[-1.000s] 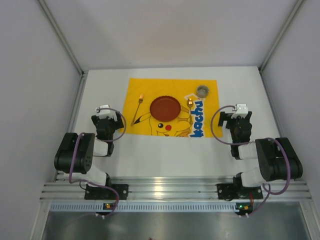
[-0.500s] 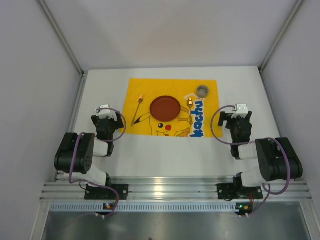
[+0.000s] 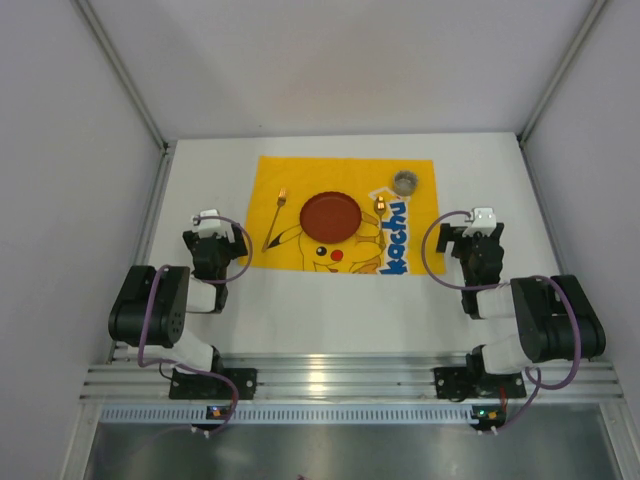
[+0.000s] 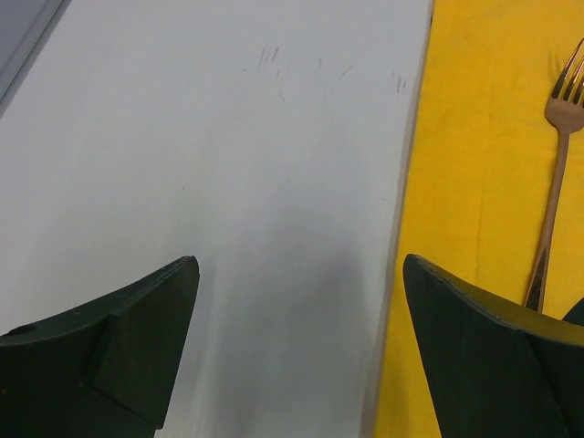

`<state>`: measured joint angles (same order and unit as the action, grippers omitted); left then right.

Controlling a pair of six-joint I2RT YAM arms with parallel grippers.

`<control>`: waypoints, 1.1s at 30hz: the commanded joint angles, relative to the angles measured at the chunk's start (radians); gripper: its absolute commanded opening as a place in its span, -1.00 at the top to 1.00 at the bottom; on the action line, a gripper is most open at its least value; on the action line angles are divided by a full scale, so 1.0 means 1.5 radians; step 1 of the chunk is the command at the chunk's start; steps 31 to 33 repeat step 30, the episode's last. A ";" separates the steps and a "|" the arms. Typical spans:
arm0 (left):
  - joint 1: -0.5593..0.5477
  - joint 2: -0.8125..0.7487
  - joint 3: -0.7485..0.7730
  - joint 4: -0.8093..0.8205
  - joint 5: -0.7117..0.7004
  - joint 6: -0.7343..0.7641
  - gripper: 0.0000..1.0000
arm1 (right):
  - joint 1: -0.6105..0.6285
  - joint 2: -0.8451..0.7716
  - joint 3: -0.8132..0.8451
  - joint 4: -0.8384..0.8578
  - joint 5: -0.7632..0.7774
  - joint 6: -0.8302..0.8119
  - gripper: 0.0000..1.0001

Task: Set the dinner table for one person

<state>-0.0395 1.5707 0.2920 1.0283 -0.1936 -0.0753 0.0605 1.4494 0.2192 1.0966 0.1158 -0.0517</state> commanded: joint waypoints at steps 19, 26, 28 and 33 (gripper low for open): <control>0.002 -0.003 0.011 0.050 0.008 0.005 -0.98 | -0.009 -0.005 0.024 0.038 -0.002 0.007 -1.00; 0.002 -0.003 0.011 0.050 0.008 0.005 -0.98 | -0.024 0.001 0.030 0.031 -0.023 0.020 -0.99; 0.002 -0.003 0.011 0.050 0.008 0.005 -0.98 | -0.025 0.000 0.030 0.031 -0.023 0.020 -0.99; 0.002 -0.004 0.011 0.050 0.008 0.005 -0.98 | -0.024 0.000 0.027 0.037 -0.022 0.019 -0.99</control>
